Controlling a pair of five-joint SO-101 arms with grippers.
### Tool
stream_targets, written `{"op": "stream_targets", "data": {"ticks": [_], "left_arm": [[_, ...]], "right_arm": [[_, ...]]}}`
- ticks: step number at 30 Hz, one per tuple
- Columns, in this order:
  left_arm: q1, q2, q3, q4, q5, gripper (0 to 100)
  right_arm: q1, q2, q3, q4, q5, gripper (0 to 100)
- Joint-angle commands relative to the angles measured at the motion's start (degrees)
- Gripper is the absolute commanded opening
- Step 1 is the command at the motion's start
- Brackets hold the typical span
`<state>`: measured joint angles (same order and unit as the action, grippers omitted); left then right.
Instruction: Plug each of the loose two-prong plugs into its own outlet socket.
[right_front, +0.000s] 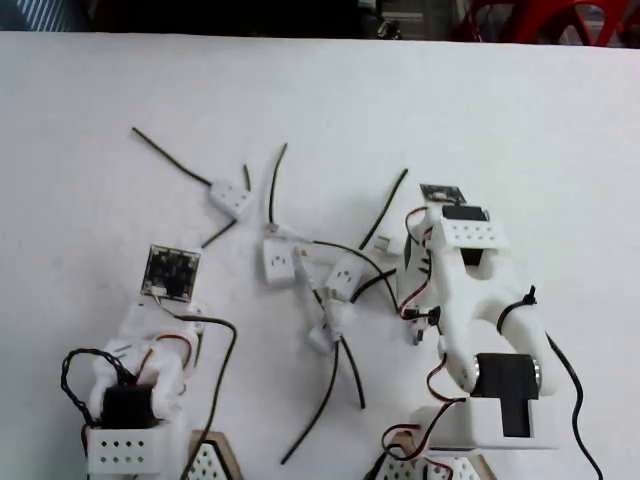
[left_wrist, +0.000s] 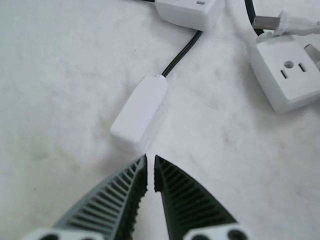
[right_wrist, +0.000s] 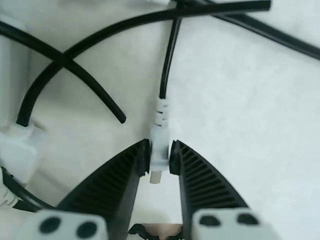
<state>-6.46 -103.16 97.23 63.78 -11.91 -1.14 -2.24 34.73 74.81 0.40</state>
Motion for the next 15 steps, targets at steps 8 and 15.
{"op": "stream_targets", "data": {"ticks": [8, 15], "left_arm": [[-0.75, -0.66, -0.26, -0.44, -0.35, 5], [-0.75, -0.66, -0.26, -0.44, -0.35, 5]], "right_arm": [[-0.57, 1.10, -0.70, -1.19, -0.44, 6.7], [-0.57, 5.32, -0.70, -1.36, -0.35, 6.7]]}}
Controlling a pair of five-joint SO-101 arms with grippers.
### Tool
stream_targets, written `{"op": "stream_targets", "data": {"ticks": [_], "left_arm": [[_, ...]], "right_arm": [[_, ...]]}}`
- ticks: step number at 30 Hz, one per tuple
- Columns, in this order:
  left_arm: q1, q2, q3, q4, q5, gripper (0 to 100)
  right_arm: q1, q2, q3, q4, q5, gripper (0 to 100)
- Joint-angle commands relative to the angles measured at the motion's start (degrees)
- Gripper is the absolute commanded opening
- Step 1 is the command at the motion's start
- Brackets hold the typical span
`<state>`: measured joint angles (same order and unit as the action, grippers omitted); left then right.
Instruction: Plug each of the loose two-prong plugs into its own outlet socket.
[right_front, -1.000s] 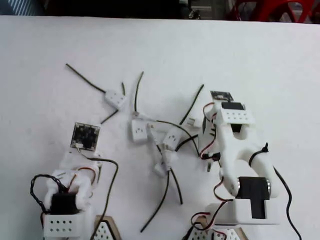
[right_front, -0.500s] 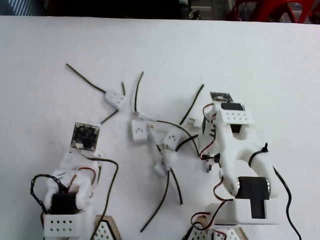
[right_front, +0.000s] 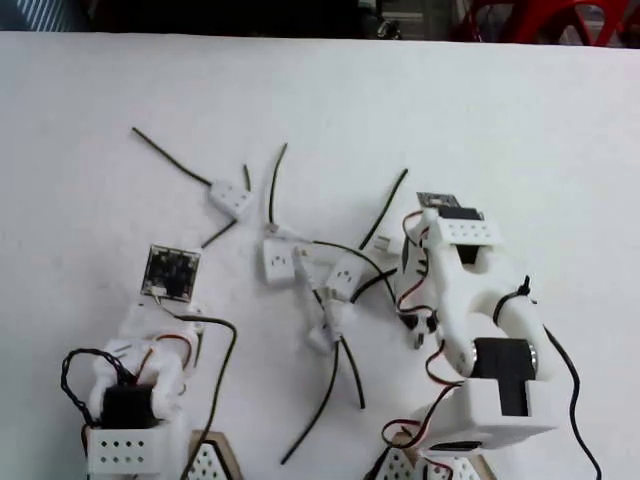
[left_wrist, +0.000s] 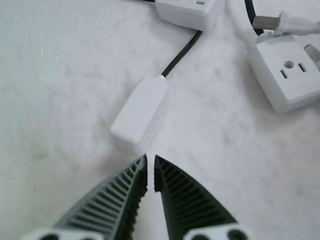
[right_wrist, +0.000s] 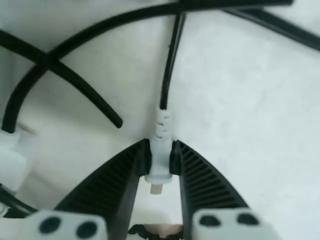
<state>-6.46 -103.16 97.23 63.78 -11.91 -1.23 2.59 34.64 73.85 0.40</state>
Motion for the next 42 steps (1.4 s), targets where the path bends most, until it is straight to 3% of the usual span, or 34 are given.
{"op": "stream_targets", "data": {"ticks": [1, 29, 34, 42], "left_arm": [[-0.75, -0.66, -0.26, -0.44, -0.35, 5], [-0.75, -0.66, -0.26, -0.44, -0.35, 5], [-0.75, -0.66, -0.26, -0.44, -0.35, 5], [-0.75, -0.66, -0.26, -0.44, -0.35, 5]], "right_arm": [[-0.31, 0.57, -1.05, -0.31, -0.35, 6.6], [0.22, 0.84, -5.45, 0.13, -0.53, 7.2], [0.22, 1.01, -5.54, 0.92, -0.62, 14.6], [0.13, 1.10, -5.54, 0.84, -0.53, 9.9]]}}
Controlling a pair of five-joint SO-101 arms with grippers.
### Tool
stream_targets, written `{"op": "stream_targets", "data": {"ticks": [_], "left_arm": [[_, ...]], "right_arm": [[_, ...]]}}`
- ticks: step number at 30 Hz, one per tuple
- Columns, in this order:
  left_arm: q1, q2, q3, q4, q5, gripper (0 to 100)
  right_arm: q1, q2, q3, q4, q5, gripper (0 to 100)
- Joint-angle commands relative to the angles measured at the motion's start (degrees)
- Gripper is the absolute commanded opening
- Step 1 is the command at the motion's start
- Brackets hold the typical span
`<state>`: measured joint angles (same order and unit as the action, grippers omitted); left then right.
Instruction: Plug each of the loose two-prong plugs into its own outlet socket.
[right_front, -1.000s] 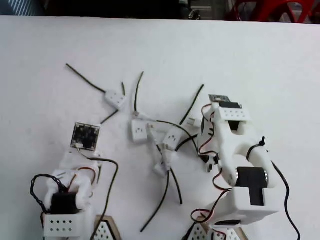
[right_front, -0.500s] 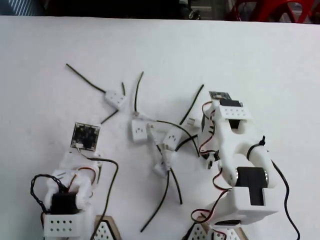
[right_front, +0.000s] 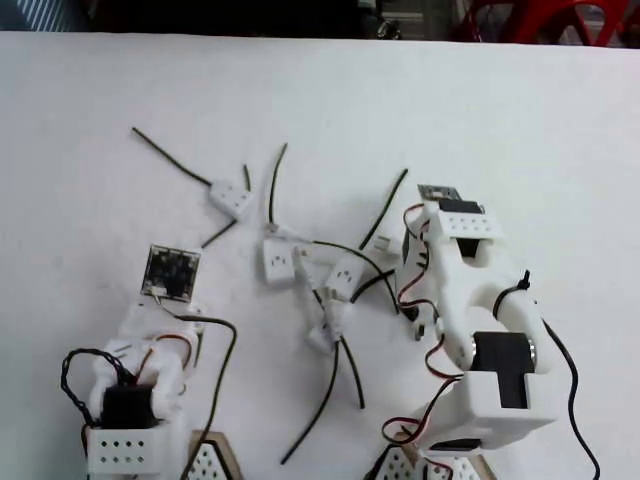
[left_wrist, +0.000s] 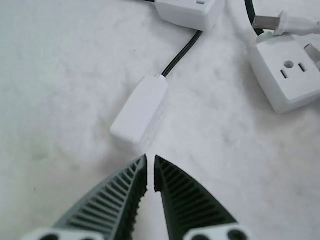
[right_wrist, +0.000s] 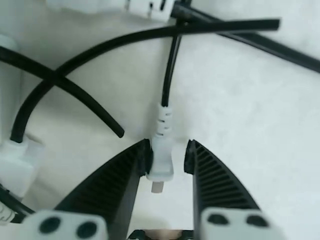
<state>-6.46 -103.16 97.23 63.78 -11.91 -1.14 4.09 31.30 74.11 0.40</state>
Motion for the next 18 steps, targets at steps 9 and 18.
{"op": "stream_targets", "data": {"ticks": [9, 18], "left_arm": [[-0.75, -0.66, -0.26, -0.44, -0.35, 5], [-0.75, -0.66, -0.26, -0.44, -0.35, 5]], "right_arm": [[-0.04, -3.91, -2.64, 0.48, 0.09, 1.5], [0.13, -26.68, -6.33, 15.69, 6.07, 1.7]]}}
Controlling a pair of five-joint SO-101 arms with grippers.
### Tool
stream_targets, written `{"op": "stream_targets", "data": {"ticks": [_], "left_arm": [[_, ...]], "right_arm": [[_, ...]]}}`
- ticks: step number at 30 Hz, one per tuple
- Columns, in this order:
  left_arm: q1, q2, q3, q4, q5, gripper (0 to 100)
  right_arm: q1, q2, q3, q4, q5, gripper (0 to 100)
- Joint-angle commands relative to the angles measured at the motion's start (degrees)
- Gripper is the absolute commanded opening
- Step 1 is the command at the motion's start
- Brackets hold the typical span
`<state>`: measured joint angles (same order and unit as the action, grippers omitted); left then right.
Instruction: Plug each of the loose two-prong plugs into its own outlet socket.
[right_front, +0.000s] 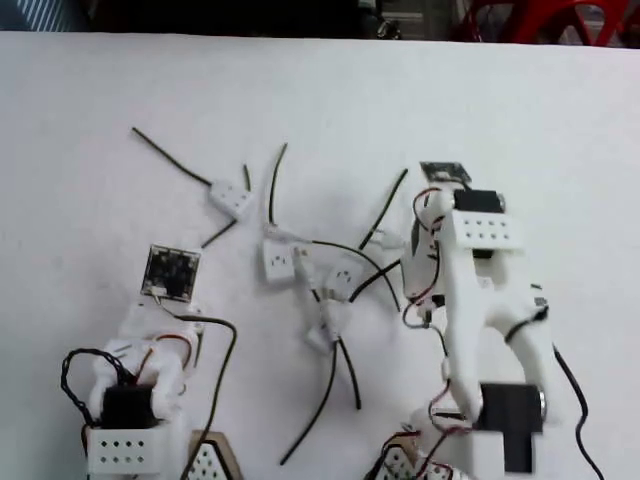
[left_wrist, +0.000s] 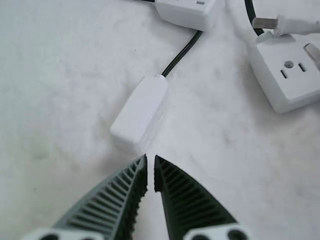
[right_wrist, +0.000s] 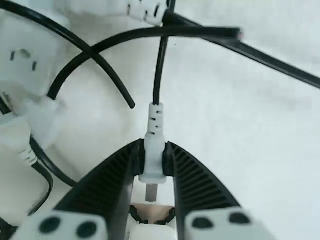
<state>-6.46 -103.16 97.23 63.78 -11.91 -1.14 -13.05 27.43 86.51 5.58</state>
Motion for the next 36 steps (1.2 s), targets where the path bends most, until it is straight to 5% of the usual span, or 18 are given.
{"op": "stream_targets", "data": {"ticks": [1, 15, 28, 36], "left_arm": [[-0.75, -0.66, -0.26, -0.44, -0.35, 5], [-0.75, -0.66, -0.26, -0.44, -0.35, 5], [-0.75, -0.66, -0.53, -0.88, -0.09, 5], [-0.66, -0.75, -9.93, -6.42, 0.09, 5]], "right_arm": [[0.13, -12.44, -2.20, 3.91, 0.88, 1.7], [0.04, -44.00, -2.37, 5.05, 0.97, 1.7], [-0.13, -47.87, -2.64, 4.97, 0.97, 1.7], [-15.78, -47.96, -4.84, 3.47, -5.10, 1.7]]}}
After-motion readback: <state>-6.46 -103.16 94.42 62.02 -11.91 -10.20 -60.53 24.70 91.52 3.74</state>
